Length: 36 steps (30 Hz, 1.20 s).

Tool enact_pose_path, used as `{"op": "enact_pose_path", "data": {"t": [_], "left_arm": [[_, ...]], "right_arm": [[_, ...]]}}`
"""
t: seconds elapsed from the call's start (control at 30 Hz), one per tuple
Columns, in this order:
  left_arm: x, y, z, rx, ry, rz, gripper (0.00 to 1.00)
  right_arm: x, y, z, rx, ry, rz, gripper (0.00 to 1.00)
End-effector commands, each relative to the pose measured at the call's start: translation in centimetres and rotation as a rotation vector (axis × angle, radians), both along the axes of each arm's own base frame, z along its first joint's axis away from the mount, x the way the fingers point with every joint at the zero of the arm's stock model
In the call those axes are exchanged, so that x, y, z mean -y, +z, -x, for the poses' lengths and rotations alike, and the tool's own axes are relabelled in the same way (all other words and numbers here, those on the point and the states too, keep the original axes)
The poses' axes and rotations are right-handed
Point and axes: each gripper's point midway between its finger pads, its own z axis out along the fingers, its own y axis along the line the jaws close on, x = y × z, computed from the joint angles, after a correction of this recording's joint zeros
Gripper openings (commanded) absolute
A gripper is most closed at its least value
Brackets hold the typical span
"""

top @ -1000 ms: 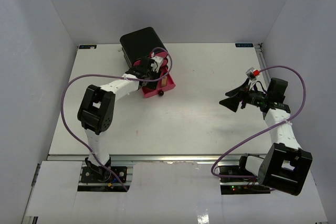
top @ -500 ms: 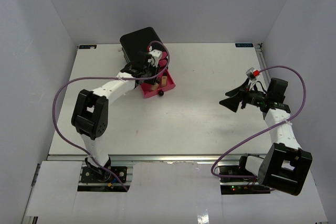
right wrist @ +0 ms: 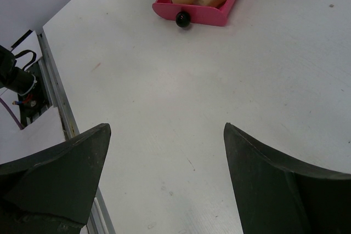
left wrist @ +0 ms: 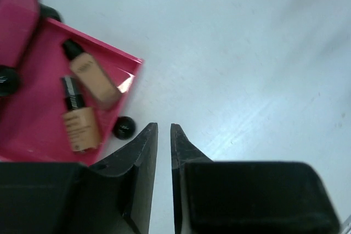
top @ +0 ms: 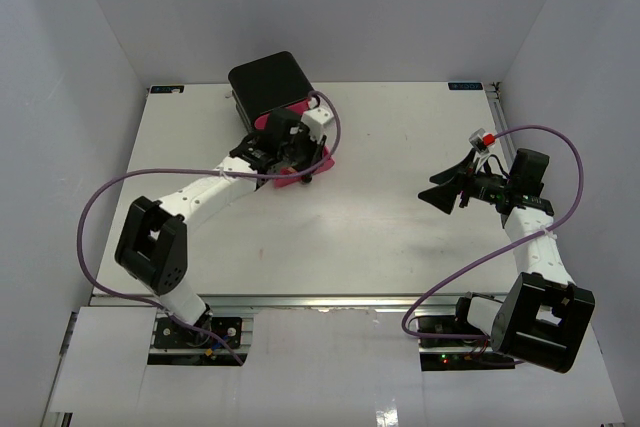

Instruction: Organize the makeup

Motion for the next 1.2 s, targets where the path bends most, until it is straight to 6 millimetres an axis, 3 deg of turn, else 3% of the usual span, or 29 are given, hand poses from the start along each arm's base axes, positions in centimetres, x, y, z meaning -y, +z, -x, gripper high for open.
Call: {"op": "enact_pose_path", "data": {"t": [0.0, 0.23, 0.5, 0.77, 0.97, 1.17], "left_arm": [[0.6, -3.5, 1.3, 0.041, -0.058, -0.172, 0.25], [-0.9, -6.9, -1.0, 0.096, -0.004, -0.335, 0.21], [-0.8, -8.7, -2.8, 0.118, 0.003, -0.417, 0.21], [-0.5, -10.3, -2.7, 0.101, -0.015, -0.439, 0.22], [-1.3, -11.9, -2.1, 0.157, 0.035, -0.513, 0.24], [-2.6, -12.4, -2.8, 0.218, 0.115, -0.565, 0.27]], "right_arm": [[0.0, 0.0, 0.4, 0.022, 0.015, -0.006, 0.9], [0.1, -0.2, 0.4, 0.019, 0.013, -0.007, 0.9], [0.1, -0.3, 0.3, 0.013, 0.013, -0.009, 0.9], [0.1, -0.4, 0.2, 0.011, 0.012, -0.008, 0.9], [0.1, -0.5, 0.2, 0.004, 0.012, -0.011, 0.9], [0.1, -0.6, 0.2, 0.002, 0.011, -0.01, 0.9]]}}
